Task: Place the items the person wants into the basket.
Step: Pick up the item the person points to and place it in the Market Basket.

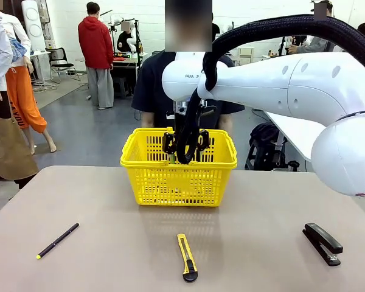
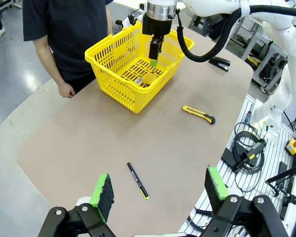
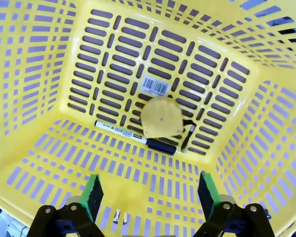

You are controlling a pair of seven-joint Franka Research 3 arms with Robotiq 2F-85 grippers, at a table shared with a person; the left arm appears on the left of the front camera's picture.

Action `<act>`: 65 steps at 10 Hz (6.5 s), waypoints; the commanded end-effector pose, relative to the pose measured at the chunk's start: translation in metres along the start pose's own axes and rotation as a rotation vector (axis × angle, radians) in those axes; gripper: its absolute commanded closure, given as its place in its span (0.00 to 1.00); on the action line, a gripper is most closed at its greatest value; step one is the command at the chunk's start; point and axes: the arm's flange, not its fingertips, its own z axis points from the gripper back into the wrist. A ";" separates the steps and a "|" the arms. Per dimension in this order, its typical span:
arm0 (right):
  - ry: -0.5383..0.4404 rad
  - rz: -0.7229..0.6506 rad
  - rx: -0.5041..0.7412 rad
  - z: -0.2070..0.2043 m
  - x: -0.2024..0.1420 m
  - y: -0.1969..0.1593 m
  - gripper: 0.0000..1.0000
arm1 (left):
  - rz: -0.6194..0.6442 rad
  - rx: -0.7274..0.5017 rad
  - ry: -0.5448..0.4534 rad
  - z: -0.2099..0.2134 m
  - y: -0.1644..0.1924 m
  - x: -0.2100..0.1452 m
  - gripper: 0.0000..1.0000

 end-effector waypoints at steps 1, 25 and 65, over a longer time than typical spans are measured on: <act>-0.038 0.027 -0.022 0.005 -0.006 0.000 0.00 | -0.005 -0.011 -0.005 0.001 -0.001 0.000 0.04; -0.379 -0.084 0.193 0.139 -0.349 -0.169 0.00 | -0.005 -0.011 -0.005 0.001 -0.001 0.000 0.04; -0.874 0.552 0.272 0.182 -0.533 -0.462 0.00 | -0.005 -0.011 -0.005 0.001 -0.001 0.000 0.04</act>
